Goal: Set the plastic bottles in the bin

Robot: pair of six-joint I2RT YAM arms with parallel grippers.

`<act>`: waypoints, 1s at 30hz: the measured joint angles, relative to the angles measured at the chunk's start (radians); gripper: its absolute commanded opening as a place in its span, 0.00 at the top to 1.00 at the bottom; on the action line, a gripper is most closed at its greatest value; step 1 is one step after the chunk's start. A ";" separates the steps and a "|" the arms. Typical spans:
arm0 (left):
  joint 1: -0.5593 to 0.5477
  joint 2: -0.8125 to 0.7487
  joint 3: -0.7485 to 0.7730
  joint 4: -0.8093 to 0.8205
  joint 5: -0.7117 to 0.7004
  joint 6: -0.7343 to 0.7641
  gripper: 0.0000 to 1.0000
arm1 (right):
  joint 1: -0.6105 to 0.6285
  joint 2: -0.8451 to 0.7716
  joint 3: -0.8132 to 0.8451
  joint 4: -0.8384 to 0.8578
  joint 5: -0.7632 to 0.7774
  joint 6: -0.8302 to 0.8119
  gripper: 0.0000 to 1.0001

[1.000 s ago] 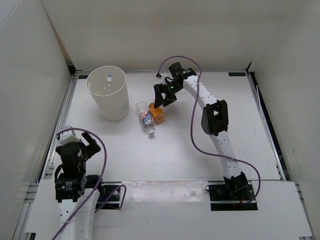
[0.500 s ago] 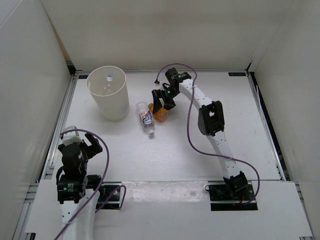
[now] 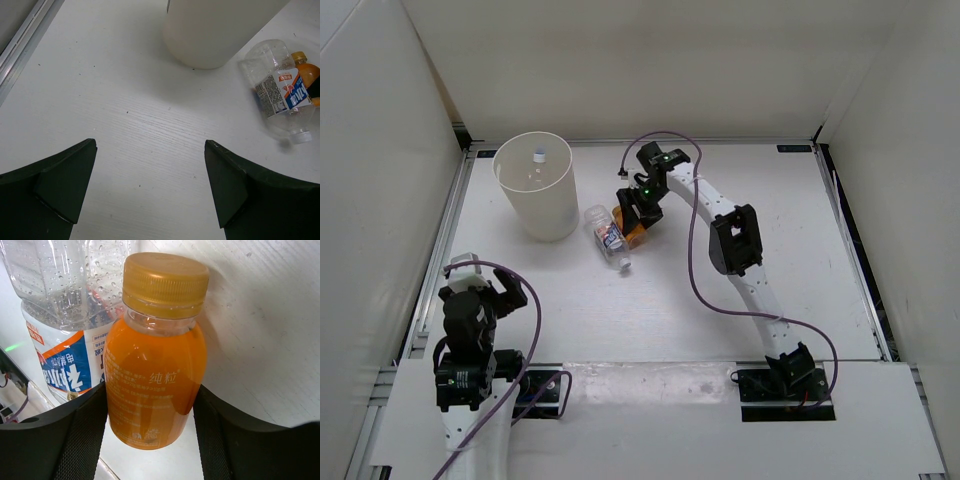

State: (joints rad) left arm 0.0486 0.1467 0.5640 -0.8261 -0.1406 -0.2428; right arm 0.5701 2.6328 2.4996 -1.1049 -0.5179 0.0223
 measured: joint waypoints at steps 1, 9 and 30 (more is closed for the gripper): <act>0.000 0.000 0.000 0.000 0.001 0.000 0.01 | 0.000 0.000 0.000 0.000 0.000 0.000 0.76; 0.000 0.000 -0.001 0.002 0.003 0.002 0.01 | -0.023 -0.017 -0.025 0.003 0.011 0.018 1.00; 0.000 0.004 -0.013 0.013 0.003 0.002 0.01 | -0.014 -0.482 -0.033 0.757 0.003 0.164 1.00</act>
State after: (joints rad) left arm 0.0486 0.1509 0.5510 -0.8131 -0.1371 -0.2409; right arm 0.5560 2.1509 2.4664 -0.3481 -0.5144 0.1864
